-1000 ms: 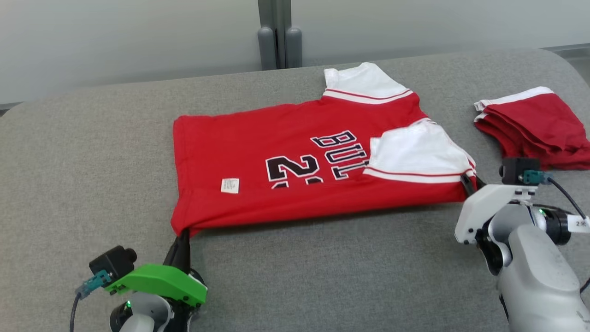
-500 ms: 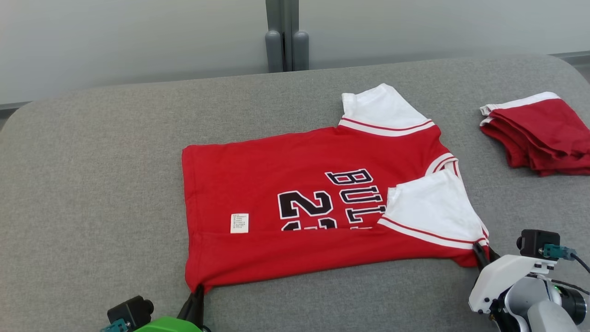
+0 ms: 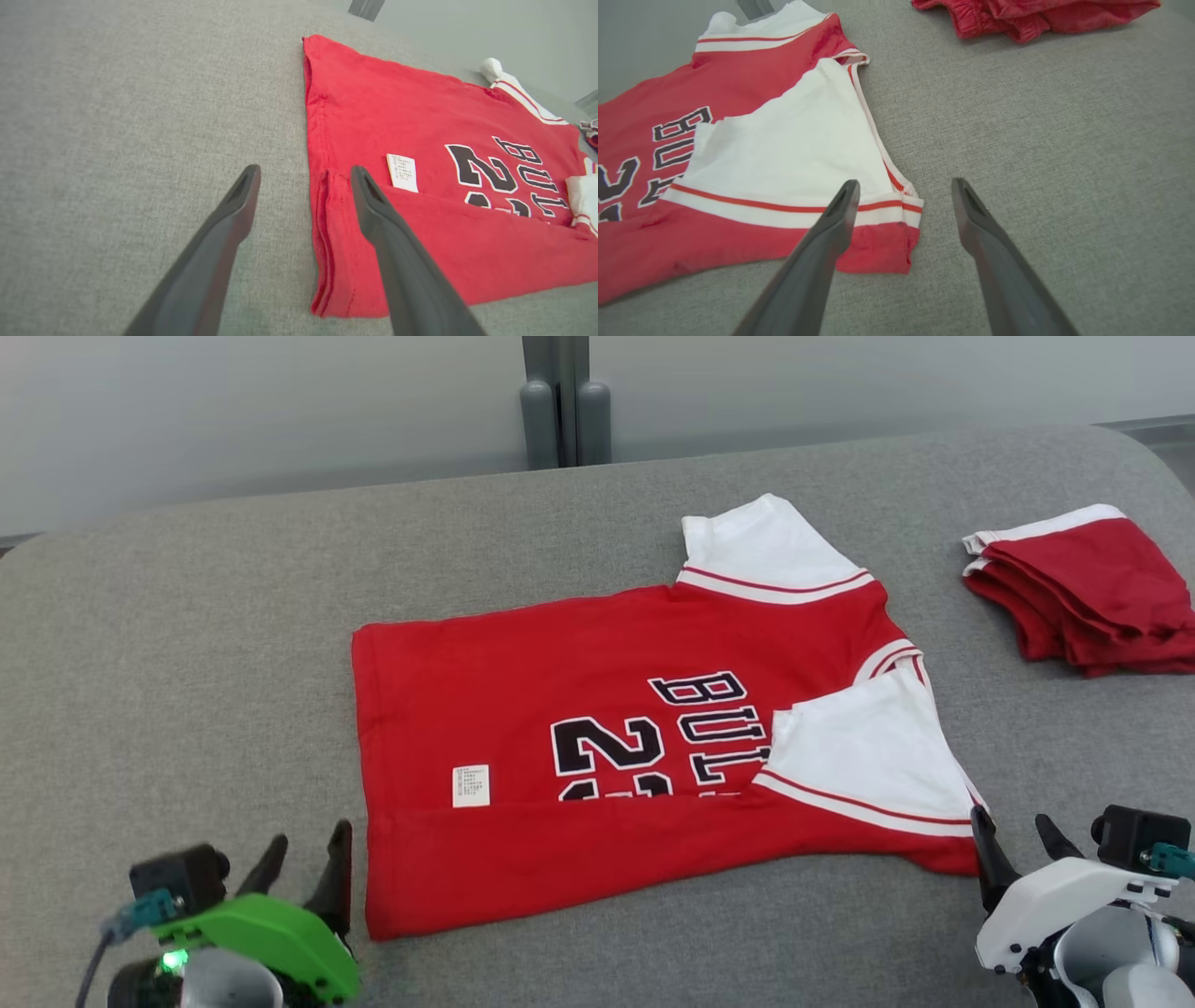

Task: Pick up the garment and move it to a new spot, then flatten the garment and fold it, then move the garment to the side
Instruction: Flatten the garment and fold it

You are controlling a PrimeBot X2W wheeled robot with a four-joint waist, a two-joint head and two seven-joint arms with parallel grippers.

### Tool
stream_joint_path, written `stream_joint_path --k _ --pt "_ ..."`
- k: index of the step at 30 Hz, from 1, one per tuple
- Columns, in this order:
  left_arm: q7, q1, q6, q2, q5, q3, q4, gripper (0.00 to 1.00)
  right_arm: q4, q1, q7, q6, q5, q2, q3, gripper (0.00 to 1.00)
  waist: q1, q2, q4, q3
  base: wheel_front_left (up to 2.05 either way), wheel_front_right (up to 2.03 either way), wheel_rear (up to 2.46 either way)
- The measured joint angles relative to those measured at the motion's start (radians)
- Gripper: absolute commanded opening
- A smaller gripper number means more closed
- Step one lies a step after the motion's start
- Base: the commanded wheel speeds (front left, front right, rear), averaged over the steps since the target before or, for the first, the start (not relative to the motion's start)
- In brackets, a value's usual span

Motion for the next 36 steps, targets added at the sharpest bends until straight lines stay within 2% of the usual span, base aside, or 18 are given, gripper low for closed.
stream_joint_path --k 5,8,14,20,28,33,34,35,36 --pt "0.076 -0.190 -0.028 0.067 0.038 -0.008 0.023 1.00 -0.077 -0.036 0.012 0.000 -0.005 0.005 0.024 1.00 0.0000 0.0000 -0.012 0.036 0.00 0.00 0.00" --pt "0.115 -0.308 -0.042 0.086 0.063 -0.021 0.076 1.00 -0.101 -0.076 0.014 0.000 -0.015 0.005 0.053 1.00 0.0000 0.0000 -0.022 0.067 0.00 0.00 0.00" --pt "0.153 -0.511 -0.054 0.086 0.081 -0.032 0.230 1.00 -0.118 -0.167 0.013 0.000 -0.016 0.006 0.130 1.00 0.0000 0.0000 -0.051 0.147 0.00 0.00 0.00" --pt "0.173 -0.642 -0.077 0.083 0.123 -0.067 0.372 1.00 -0.106 -0.232 0.000 0.000 -0.013 -0.007 0.191 1.00 0.0000 0.0000 -0.083 0.231 0.00 0.00 0.00" --pt "0.196 -0.712 -0.093 0.071 0.132 -0.095 0.492 1.00 -0.076 -0.274 -0.020 0.000 0.003 -0.034 0.228 1.00 0.0000 0.0000 -0.125 0.290 0.00 0.00 0.00" --pt "0.178 -0.738 -0.104 0.054 0.135 -0.107 0.527 1.00 -0.077 -0.307 -0.016 0.000 0.010 -0.063 0.252 1.00 0.0000 0.0000 -0.120 0.297 0.00 0.00 0.00" --pt "0.173 -0.743 -0.108 0.050 0.137 -0.110 0.532 0.82 -0.079 -0.319 -0.010 0.000 0.010 -0.072 0.256 1.00 0.0000 0.0000 -0.116 0.298 0.00 0.00 0.00" --pt "0.169 -0.748 -0.112 0.047 0.137 -0.114 0.537 0.46 -0.079 -0.331 -0.006 0.000 0.010 -0.082 0.261 1.00 0.0000 0.0000 -0.113 0.298 0.00 0.00 0.00" --pt "0.168 -0.754 -0.116 0.043 0.137 -0.118 0.540 0.25 -0.081 -0.349 0.004 0.000 0.009 -0.093 0.266 1.00 0.0000 0.0000 -0.108 0.299 0.00 0.00 0.00"
